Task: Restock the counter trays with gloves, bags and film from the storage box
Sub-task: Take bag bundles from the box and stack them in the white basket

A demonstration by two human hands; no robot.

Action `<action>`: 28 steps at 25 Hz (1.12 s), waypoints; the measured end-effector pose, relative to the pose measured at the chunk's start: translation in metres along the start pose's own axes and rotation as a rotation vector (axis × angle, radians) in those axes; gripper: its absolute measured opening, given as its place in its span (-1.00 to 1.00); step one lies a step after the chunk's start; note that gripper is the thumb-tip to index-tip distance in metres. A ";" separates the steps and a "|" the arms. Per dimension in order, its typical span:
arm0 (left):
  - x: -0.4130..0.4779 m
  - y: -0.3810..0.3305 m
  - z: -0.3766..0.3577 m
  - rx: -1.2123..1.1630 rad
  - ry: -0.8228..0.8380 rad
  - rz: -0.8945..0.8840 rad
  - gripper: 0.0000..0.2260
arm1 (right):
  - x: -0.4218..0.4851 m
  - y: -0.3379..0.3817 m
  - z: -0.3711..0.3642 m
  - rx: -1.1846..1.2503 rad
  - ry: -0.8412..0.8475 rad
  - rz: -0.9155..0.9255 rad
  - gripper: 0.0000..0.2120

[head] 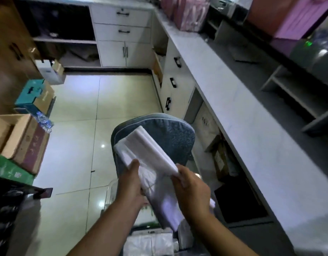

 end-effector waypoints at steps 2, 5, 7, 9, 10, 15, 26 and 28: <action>-0.020 -0.006 -0.018 -0.043 0.083 0.044 -0.83 | -0.002 0.021 0.009 -0.080 -0.014 0.162 -0.60; -0.043 -0.006 -0.043 -0.083 0.278 0.088 -0.75 | -0.007 0.027 0.020 -0.194 -0.011 0.252 -0.55; -0.057 -0.001 -0.057 -0.114 0.418 0.096 -0.57 | -0.010 0.015 0.029 -0.286 -0.010 0.184 -0.48; -0.075 0.007 -0.072 -0.078 0.543 0.048 -0.56 | -0.011 0.002 0.041 -0.341 -0.019 0.112 -0.45; -0.084 0.013 -0.079 -0.032 0.573 0.005 -0.65 | -0.013 -0.005 0.048 -0.362 -0.022 0.094 -0.46; -0.107 0.052 -0.097 0.213 0.423 0.016 -0.79 | -0.031 -0.036 0.080 -0.338 0.029 0.019 -0.47; -0.257 0.126 -0.182 0.269 0.820 0.258 -0.77 | -0.054 -0.164 0.223 0.440 0.051 -0.818 -0.70; -0.299 0.155 -0.197 0.288 0.882 0.246 -0.78 | -0.066 -0.186 0.258 0.491 -0.045 -0.854 -0.64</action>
Point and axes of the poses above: each hand's wrist, its own x-axis towards the middle knuckle, its own z-axis out of the back of the hand, y = z × x, the point moved 7 cm from there along x, towards the middle knuckle, and after that the axes turned 15 degrees about -y, right-handed, at the moved point
